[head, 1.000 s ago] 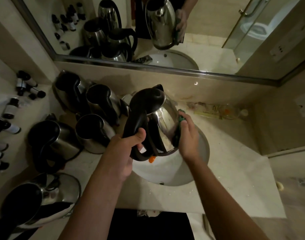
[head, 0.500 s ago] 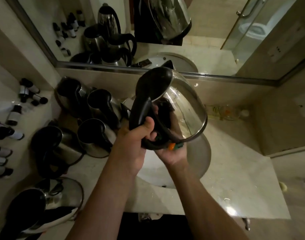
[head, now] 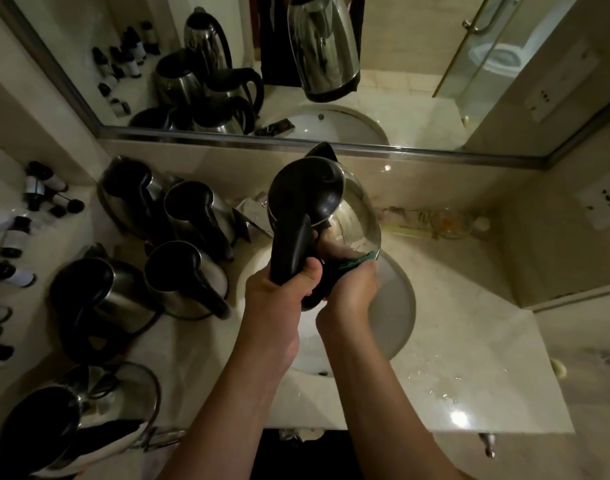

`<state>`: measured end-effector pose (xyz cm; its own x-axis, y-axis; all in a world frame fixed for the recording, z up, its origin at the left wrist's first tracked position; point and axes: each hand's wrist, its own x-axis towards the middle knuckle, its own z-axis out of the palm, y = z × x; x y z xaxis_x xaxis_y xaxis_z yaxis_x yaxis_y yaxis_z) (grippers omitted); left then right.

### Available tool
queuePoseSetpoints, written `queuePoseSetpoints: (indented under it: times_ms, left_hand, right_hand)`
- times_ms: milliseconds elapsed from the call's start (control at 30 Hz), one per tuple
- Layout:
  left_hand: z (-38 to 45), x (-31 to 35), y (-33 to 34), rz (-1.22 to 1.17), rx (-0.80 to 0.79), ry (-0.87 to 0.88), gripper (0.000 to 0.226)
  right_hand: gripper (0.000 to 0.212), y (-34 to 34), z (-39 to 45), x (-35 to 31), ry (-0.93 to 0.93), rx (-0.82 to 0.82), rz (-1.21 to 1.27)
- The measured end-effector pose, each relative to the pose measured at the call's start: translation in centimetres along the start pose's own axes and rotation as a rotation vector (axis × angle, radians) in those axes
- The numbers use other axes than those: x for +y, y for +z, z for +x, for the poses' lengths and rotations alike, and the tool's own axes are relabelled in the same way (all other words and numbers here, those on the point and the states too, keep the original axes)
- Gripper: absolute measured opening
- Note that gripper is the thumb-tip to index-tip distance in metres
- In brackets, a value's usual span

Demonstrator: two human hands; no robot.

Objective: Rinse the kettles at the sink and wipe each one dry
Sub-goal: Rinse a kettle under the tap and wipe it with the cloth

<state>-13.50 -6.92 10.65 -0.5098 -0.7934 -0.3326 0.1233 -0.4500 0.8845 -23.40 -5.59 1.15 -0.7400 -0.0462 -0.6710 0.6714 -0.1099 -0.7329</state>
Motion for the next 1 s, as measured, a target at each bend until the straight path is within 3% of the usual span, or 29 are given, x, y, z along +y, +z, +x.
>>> queuePoseSetpoints:
  times_ms: [67,133,333,433,500,567,633,700,800,900,1000]
  left_hand:
    - [-0.4,0.2,0.2,0.041,-0.025,0.018,0.028]
    - [-1.0,0.6,0.5,0.066,-0.064,0.036,0.040]
    - [-1.0,1.3,-0.7,0.042,-0.146,-0.024,0.016]
    - [-1.0,1.7,-1.3,-0.021,-0.157,-0.067,0.020]
    - [-1.1,1.9,-1.6,0.045,-0.129,-0.022,0.017]
    - [-0.9,1.9,-2.0,0.136,-0.077,0.023,0.002]
    - [-0.5,1.9,-2.5,0.217,-0.004,0.046,0.008]
    - [-0.1,2.1,-2.8,0.314,0.059,0.077,0.010]
    - [0.6,2.6,-3.1,0.434,0.095,0.135,0.013]
    - [1.0,3.2,-2.4,0.459,0.079,0.141,0.032]
    - [0.9,3.2,-2.0,0.438,0.073,0.096,0.024]
  right_hand:
    - [0.042,0.1,-1.7,-1.9,-0.217,0.098,-0.064]
    - [0.055,-0.5,-3.0,-4.1,-0.446,0.091,-0.180]
    - [0.046,-2.0,-4.8,-6.3,-1.079,-0.239,-0.494]
    - [0.053,-4.0,-4.8,-3.5,-1.517,-0.344,-0.775]
    - [0.055,-5.2,-3.7,-2.7,-1.659,-0.390,-0.815]
    - [0.050,-5.2,-3.6,-4.2,-1.460,-0.387,-0.728]
    - [0.044,-4.1,-4.1,-6.4,-1.082,-0.383,-0.547]
    - [0.044,-3.2,-4.6,-7.9,-0.890,-0.396,-0.459]
    - [0.044,-3.7,-4.9,-7.8,-0.892,-0.421,-0.494]
    - [0.046,-4.1,-5.1,-7.1,-0.871,-0.404,-0.480]
    - [0.045,-3.1,-5.3,-5.9,-0.986,-0.406,-0.534]
